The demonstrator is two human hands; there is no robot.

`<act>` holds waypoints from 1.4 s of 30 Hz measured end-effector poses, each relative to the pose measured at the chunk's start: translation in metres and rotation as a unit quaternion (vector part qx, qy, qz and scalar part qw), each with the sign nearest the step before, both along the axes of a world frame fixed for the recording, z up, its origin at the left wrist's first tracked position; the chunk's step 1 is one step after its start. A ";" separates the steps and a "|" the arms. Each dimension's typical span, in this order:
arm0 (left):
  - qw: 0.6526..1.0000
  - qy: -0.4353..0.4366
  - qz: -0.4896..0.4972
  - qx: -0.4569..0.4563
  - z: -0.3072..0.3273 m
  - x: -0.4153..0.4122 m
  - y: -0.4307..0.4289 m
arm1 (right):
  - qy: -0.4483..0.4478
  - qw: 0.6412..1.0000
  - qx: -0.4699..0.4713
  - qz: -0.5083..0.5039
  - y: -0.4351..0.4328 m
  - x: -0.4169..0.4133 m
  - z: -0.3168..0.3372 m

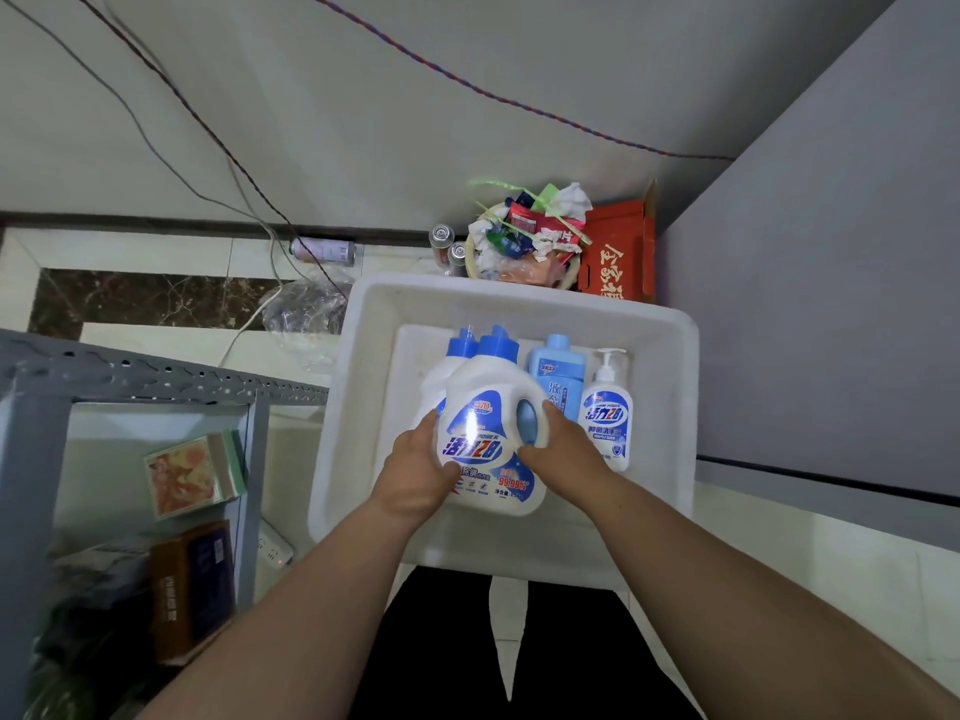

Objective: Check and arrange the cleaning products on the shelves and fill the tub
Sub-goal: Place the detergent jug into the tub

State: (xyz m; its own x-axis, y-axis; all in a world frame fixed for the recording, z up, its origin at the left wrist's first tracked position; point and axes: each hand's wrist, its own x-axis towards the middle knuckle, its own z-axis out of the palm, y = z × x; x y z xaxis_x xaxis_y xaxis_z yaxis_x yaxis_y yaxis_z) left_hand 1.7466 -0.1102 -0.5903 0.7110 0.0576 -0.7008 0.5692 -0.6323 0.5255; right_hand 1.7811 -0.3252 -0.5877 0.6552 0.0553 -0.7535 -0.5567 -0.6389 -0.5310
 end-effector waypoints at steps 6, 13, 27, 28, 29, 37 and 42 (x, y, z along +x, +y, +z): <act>0.998 0.039 0.037 0.033 0.018 -0.027 -0.026 | 0.029 0.996 -0.010 0.086 -0.009 -0.016 0.000; 0.997 0.034 0.035 0.055 0.021 -0.037 -0.037 | 0.027 0.992 -0.028 0.120 -0.015 -0.024 0.002; 0.924 -0.218 -0.142 0.281 0.173 -0.067 -0.029 | -0.303 0.848 -0.048 0.432 -0.003 -0.023 0.154; 0.920 -0.219 -0.132 0.296 0.189 -0.078 -0.030 | -0.332 0.829 -0.034 0.449 0.000 -0.026 0.167; 0.920 -0.216 -0.121 0.304 0.203 -0.091 -0.029 | -0.366 0.809 -0.017 0.460 0.002 -0.031 0.178; 0.893 -0.229 -0.002 0.387 0.291 -0.209 -0.021 | -0.511 0.668 0.072 0.536 0.059 -0.100 0.253; 0.877 -0.222 0.082 0.417 0.342 -0.296 -0.003 | -0.542 0.600 0.125 0.575 0.111 -0.170 0.299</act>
State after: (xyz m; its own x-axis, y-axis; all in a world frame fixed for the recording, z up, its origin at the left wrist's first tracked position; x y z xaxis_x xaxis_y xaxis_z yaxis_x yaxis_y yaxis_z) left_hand 1.4506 -0.1132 -0.2486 0.8379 0.5454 -0.0218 0.5442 -0.8316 0.1109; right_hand 1.6111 -0.2139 -0.2885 0.1724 0.9632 0.2062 0.9347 -0.0938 -0.3429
